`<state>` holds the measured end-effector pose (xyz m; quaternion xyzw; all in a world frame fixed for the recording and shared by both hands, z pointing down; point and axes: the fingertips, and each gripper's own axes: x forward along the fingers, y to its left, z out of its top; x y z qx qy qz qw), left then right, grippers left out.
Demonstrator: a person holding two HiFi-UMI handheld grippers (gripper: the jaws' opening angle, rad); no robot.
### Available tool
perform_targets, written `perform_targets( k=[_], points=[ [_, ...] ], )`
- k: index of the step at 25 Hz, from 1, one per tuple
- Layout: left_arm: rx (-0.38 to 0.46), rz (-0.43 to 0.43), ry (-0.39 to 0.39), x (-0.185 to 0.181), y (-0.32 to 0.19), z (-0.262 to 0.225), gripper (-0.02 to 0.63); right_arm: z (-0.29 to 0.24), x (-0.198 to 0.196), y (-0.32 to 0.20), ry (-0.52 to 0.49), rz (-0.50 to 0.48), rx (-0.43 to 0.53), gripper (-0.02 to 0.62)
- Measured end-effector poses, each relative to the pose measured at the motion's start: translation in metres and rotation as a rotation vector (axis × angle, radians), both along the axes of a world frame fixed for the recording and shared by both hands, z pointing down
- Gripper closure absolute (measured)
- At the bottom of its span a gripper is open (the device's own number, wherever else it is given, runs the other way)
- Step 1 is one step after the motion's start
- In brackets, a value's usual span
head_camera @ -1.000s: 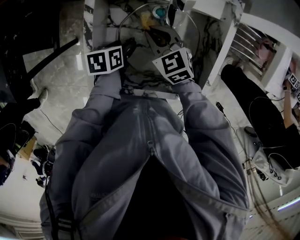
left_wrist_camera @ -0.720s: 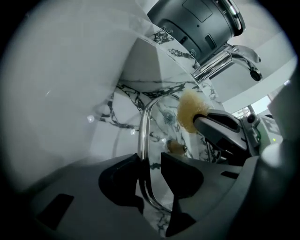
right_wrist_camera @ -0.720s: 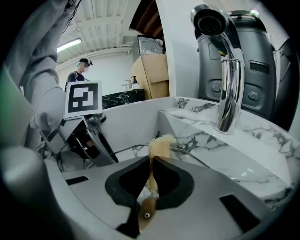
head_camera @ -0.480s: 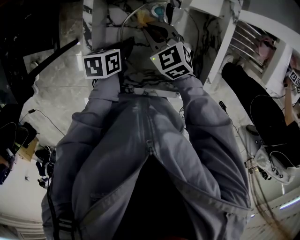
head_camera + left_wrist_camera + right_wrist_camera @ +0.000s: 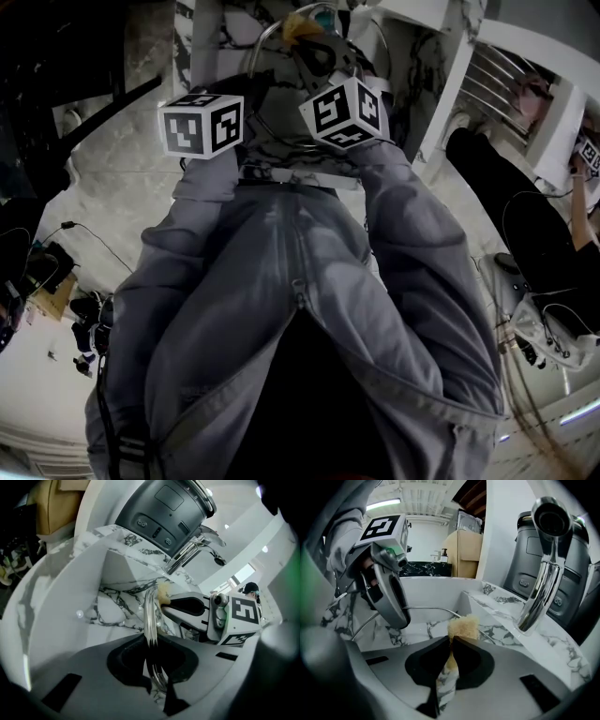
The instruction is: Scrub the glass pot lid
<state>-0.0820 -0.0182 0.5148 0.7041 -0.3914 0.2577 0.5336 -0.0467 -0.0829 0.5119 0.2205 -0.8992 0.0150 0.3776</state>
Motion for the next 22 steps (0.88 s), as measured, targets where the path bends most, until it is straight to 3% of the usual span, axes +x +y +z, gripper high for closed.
perform_targets(
  k=[3,8,16,22],
  points=[
    [-0.003,0.009,-0.009,-0.004,0.002,-0.001,0.554,0.001,-0.007,0.003,0.022,-0.029,0.022,0.554],
    [0.001,-0.005,-0.020,-0.006,0.007,-0.001,0.552,0.012,-0.019,0.030,0.086,-0.159,0.019,0.554],
    [0.010,-0.034,-0.022,-0.007,0.010,-0.001,0.552,0.017,-0.018,0.082,0.094,-0.258,-0.109,0.554],
    [0.019,-0.050,-0.030,-0.012,0.011,-0.001,0.552,0.014,-0.021,0.130,0.050,-0.349,-0.272,0.554]
  ],
)
